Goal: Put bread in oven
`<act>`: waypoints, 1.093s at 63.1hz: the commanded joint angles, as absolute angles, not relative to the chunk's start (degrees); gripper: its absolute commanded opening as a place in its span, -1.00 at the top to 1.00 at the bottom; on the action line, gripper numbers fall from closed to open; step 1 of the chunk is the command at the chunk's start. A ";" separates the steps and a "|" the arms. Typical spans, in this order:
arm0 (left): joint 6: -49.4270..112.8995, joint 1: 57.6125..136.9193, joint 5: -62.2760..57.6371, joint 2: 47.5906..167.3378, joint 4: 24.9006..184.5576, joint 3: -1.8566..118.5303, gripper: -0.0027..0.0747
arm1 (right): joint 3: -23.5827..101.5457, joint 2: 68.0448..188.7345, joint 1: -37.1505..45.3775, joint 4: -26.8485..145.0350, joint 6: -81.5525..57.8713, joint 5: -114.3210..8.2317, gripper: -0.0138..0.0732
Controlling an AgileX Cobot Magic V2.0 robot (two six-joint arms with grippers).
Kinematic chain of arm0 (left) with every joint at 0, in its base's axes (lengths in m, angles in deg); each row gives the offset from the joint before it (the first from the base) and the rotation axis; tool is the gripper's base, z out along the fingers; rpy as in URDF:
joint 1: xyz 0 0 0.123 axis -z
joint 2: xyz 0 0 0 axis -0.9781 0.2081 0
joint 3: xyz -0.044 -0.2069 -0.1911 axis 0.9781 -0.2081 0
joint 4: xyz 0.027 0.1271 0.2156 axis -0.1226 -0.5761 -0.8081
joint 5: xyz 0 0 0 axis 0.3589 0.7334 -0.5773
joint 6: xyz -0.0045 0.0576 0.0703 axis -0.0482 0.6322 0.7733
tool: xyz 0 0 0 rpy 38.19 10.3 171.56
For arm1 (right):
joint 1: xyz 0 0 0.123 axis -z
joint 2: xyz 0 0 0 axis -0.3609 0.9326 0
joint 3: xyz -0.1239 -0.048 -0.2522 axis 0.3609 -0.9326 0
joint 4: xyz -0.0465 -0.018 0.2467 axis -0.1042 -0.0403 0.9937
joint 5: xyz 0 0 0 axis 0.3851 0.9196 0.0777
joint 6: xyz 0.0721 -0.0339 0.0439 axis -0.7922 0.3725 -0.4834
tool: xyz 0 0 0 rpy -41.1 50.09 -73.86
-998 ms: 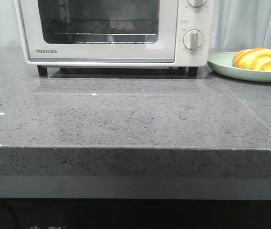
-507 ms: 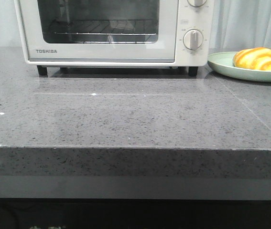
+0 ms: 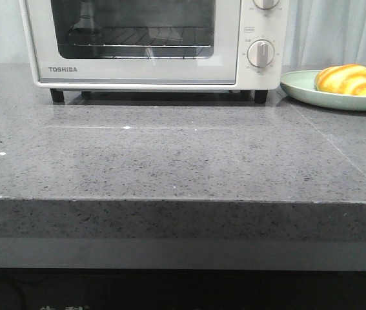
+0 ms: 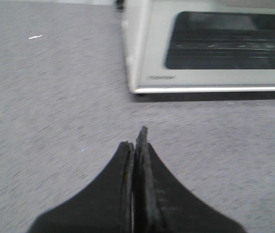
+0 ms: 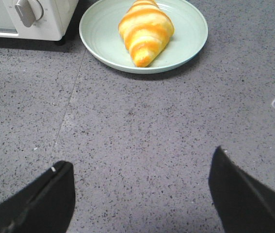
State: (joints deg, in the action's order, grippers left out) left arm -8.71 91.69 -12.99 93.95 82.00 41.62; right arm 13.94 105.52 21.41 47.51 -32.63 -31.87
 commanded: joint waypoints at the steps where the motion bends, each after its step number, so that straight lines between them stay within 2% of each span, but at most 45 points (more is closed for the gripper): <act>1: -8.61 96.61 -5.04 97.66 82.66 46.42 0.98 | 15.72 105.87 21.67 47.08 -32.39 -35.40 -0.68; 18: -8.61 105.97 4.45 111.94 82.66 56.15 0.98 | 15.72 105.87 21.67 47.19 -32.39 -35.40 -0.68; 48: -8.61 110.04 10.51 132.65 82.53 75.90 0.98 | 15.72 105.87 21.67 47.19 -32.39 -35.40 -0.68; 69: -8.61 110.04 12.49 139.53 79.61 79.77 0.98 | 15.72 105.87 21.67 47.19 -32.39 -35.40 -0.68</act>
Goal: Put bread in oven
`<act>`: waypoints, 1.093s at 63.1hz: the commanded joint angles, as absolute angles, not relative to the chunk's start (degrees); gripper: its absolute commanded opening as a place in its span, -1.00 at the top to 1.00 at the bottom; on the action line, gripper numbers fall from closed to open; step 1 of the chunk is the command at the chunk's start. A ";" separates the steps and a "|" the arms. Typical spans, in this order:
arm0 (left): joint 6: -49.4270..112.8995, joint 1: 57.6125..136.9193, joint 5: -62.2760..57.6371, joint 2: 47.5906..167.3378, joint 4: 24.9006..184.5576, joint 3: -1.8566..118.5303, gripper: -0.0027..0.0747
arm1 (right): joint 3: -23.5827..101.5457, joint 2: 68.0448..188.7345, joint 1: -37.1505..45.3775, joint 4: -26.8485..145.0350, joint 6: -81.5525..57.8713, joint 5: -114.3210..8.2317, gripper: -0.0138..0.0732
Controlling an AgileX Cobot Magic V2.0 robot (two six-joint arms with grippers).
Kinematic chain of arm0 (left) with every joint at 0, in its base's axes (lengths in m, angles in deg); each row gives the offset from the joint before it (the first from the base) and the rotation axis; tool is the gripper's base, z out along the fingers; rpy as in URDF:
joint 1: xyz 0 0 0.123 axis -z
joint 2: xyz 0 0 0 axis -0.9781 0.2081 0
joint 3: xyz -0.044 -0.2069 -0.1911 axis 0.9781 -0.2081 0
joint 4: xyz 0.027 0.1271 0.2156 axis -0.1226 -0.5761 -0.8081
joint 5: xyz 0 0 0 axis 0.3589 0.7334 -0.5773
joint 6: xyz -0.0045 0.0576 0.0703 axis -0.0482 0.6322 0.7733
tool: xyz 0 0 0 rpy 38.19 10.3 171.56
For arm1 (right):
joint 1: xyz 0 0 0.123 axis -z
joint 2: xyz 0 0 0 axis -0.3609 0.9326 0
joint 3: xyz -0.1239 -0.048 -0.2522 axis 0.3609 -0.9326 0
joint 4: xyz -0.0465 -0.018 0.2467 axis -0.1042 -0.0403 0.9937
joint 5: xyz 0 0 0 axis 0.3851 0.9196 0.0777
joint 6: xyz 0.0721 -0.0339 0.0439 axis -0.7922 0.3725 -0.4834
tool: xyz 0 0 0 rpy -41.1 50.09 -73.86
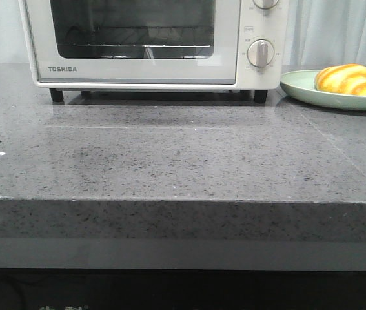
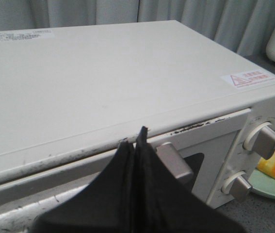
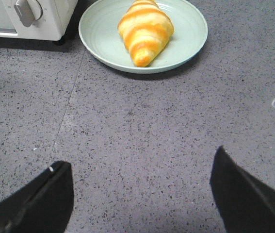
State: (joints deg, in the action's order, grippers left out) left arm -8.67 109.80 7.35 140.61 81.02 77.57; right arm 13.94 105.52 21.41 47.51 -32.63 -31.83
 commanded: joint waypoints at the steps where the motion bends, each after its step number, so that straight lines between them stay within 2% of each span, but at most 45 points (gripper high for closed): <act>1: -8.61 110.04 12.49 139.60 79.50 79.77 0.98 | 15.72 105.87 21.67 47.19 -32.39 -35.40 -0.68; 18: -8.61 110.04 5.57 139.50 79.50 79.77 0.98 | 15.72 105.87 21.67 47.19 -32.39 -35.40 -0.68; 38: -8.61 110.43 -11.61 134.63 80.10 79.60 0.98 | 15.72 105.87 21.67 47.19 -32.39 -35.40 -0.68; 69: -9.17 110.43 -8.00 118.34 81.24 60.82 0.98 | 15.72 105.87 21.67 47.19 -32.39 -35.40 -0.68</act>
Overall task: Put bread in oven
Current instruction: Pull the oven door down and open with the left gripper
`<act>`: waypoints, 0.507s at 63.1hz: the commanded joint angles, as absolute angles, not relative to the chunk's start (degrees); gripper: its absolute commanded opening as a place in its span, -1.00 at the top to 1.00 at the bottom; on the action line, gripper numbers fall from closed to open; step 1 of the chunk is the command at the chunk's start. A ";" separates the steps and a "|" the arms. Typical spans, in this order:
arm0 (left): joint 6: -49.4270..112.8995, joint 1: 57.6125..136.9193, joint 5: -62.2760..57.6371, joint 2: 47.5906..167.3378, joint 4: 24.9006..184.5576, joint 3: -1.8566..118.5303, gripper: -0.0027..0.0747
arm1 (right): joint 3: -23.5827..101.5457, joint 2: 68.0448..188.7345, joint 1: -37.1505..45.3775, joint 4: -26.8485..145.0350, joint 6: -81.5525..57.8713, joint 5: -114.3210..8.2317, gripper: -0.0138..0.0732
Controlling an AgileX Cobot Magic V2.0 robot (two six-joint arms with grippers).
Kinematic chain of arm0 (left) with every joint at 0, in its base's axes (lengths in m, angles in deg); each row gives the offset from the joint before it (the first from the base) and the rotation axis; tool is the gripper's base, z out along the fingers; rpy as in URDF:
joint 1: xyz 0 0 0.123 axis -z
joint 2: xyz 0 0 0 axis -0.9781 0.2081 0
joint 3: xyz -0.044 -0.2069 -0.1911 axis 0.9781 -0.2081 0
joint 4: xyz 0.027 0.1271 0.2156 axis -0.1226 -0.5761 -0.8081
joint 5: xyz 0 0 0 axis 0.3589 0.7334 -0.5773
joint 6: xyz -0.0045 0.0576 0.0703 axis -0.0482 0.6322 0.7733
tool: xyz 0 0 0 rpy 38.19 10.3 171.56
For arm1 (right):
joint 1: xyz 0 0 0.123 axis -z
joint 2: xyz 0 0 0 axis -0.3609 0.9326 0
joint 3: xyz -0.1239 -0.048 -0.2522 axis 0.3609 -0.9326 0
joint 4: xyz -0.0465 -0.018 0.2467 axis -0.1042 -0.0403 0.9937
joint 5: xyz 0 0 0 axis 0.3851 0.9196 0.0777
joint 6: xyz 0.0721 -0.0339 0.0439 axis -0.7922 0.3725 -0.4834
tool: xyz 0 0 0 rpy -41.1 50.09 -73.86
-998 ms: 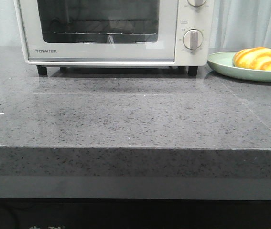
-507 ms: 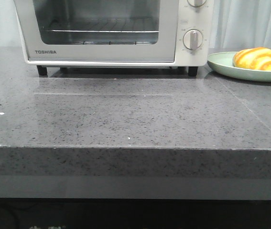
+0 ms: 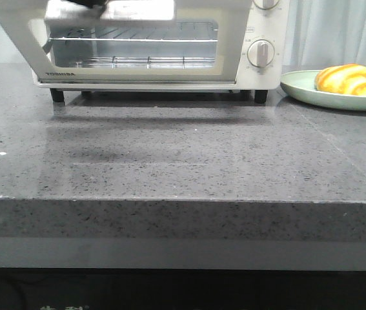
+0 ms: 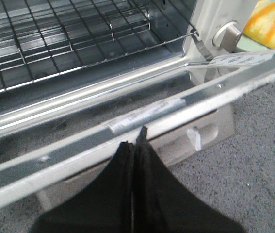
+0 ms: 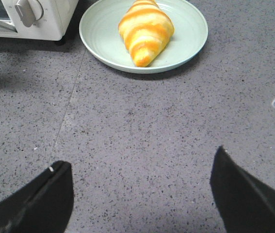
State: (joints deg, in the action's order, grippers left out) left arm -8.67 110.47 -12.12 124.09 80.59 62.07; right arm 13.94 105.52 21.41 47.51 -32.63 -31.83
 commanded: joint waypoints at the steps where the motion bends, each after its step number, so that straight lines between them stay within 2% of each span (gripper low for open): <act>1: -9.17 110.43 -8.00 117.56 81.24 60.27 0.98 | 15.72 105.87 21.67 47.19 -32.39 -35.40 -0.68; 18: -9.17 105.16 -8.37 102.80 81.24 48.19 0.98 | 16.69 107.29 21.70 48.37 -32.67 -35.26 -0.68; 32: -9.17 99.74 -14.01 95.08 79.66 43.05 0.98 | 25.69 118.07 21.80 48.43 -33.90 -31.84 -0.68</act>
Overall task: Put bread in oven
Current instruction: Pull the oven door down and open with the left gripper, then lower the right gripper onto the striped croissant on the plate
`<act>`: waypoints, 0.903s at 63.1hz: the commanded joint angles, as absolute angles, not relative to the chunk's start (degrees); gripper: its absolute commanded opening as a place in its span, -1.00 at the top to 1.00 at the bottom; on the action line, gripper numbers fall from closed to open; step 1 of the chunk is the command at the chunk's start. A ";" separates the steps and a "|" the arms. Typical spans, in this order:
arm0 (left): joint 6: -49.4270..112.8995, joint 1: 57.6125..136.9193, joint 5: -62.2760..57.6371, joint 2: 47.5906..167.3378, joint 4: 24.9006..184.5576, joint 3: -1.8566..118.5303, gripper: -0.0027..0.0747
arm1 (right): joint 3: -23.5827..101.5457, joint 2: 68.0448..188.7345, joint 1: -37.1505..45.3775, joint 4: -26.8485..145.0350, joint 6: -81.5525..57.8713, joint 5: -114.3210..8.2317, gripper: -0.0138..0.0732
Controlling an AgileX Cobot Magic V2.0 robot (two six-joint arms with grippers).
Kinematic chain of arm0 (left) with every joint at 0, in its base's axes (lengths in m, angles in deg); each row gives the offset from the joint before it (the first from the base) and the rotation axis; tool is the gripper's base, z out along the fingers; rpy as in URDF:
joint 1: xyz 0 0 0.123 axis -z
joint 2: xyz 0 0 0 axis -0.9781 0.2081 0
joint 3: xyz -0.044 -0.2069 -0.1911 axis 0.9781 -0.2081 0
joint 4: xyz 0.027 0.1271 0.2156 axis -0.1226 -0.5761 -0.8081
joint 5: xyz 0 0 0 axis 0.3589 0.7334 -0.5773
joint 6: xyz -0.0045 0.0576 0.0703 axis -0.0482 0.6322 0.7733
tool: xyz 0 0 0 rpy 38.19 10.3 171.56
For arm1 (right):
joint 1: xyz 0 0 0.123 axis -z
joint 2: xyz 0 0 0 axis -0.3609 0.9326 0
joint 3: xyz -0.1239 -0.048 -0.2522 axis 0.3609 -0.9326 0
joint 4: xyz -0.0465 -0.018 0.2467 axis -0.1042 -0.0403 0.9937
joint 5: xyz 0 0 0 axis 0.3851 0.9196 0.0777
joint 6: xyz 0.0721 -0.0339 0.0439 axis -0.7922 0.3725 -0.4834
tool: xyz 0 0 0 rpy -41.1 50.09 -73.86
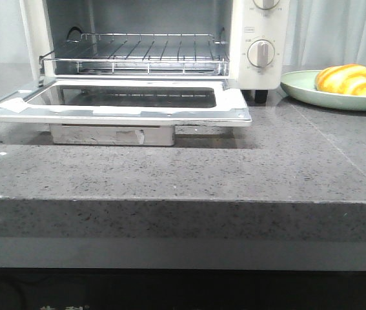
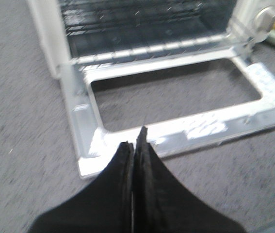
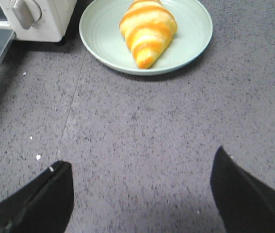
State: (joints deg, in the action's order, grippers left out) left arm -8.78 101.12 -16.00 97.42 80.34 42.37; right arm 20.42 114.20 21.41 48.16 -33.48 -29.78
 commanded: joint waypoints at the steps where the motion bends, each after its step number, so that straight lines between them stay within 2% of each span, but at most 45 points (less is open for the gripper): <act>1: -9.17 99.48 -14.33 94.68 79.36 42.90 0.98 | 26.87 119.42 21.80 48.43 -33.90 -31.49 -0.68; 36: -9.17 99.28 -14.57 93.63 78.56 42.78 0.98 | 54.13 153.65 22.80 47.67 -33.90 -25.15 -0.68; 57: -9.17 99.28 -14.47 93.63 78.56 42.78 0.98 | 62.41 166.68 22.86 46.73 -33.90 -25.18 -0.68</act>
